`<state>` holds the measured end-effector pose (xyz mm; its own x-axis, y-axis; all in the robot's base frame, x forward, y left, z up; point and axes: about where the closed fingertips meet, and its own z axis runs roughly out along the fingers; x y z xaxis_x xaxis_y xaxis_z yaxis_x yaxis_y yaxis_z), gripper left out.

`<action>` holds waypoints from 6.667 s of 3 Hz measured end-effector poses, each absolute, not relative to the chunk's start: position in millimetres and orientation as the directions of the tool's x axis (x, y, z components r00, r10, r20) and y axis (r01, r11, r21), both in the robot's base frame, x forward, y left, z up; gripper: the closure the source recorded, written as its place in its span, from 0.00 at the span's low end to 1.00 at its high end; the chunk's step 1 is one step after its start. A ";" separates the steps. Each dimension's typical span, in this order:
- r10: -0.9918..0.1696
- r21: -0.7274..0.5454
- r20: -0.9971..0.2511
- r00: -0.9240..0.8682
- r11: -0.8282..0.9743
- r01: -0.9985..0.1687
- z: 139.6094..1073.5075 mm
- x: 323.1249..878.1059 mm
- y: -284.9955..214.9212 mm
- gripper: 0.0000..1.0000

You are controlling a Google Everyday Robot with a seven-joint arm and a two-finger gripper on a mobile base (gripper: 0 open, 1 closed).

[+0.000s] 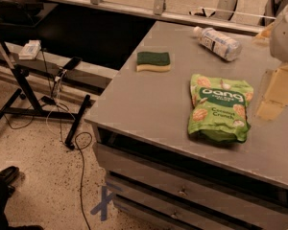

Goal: Move sponge near blue plastic bottle

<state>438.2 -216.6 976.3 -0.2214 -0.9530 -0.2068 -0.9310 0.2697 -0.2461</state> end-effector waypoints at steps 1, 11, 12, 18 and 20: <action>-0.953 -0.246 -0.207 -0.221 0.270 -0.931 976.3 438.2 -216.6 0.00; -0.571 -0.058 -0.780 -0.257 0.475 -0.878 851.3 737.4 -74.2 0.64; -0.588 -0.112 -0.778 -0.221 0.476 -0.873 878.2 740.6 -97.5 0.87; -0.742 -0.294 -0.536 -0.403 0.612 -0.735 892.4 694.1 -353.1 1.00; -0.738 -0.239 -0.535 -0.411 0.599 -0.765 866.6 688.5 -345.8 0.82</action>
Offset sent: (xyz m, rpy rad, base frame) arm 0.0141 0.0113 -0.0024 0.0454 -0.0229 0.0144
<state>688.5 -345.8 866.6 -0.4109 -0.7379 -0.5354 -0.7645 0.5988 -0.2386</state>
